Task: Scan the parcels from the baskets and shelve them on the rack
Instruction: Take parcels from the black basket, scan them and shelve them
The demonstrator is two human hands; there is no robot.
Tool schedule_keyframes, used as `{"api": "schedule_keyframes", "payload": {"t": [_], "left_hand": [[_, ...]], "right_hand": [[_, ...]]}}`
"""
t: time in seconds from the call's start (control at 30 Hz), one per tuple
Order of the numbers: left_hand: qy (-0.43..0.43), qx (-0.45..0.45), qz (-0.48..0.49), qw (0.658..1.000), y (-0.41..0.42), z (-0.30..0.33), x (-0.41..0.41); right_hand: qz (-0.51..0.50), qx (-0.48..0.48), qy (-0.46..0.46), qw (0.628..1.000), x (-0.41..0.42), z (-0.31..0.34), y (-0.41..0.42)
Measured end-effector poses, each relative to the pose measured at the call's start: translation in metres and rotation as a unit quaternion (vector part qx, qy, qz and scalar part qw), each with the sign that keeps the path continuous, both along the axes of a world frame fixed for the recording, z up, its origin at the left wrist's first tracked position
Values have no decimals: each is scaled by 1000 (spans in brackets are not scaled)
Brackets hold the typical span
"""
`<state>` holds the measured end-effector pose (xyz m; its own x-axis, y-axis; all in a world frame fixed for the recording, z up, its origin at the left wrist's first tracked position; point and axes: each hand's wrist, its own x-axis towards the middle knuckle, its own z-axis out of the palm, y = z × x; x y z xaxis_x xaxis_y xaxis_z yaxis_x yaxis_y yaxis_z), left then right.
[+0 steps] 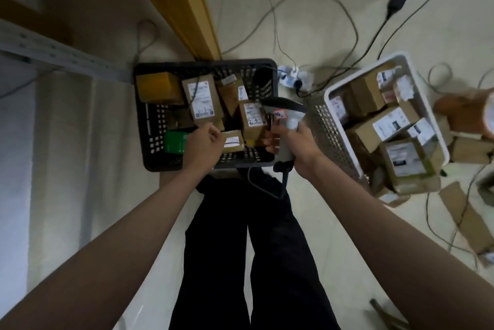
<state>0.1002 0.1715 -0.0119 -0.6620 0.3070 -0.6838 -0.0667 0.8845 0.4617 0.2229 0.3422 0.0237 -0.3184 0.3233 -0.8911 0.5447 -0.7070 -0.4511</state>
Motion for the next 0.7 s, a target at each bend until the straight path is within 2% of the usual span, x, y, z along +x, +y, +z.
{"api": "schedule_keyframes", "payload": {"t": [0.23,0.37,0.47,0.57,0.7], "left_hand": [[-34,-52,34,997,15,-119,-7],[-26,-44,71,996,13,-175,-21],[-35,-55,128,990,13,-211,-35],[-37,-68,146,986,14,-243,-55],[-15,-125,186,974,9,-275,-75]], "right_hand": [[-55,-61,15,997,-13,-104,-11],[-86,-117,47,988,-26,-152,-21],[-108,-141,55,983,-34,-185,-27],[-138,-165,58,975,-38,-215,-32],[-143,-177,55,972,-40,-250,-39]]}}
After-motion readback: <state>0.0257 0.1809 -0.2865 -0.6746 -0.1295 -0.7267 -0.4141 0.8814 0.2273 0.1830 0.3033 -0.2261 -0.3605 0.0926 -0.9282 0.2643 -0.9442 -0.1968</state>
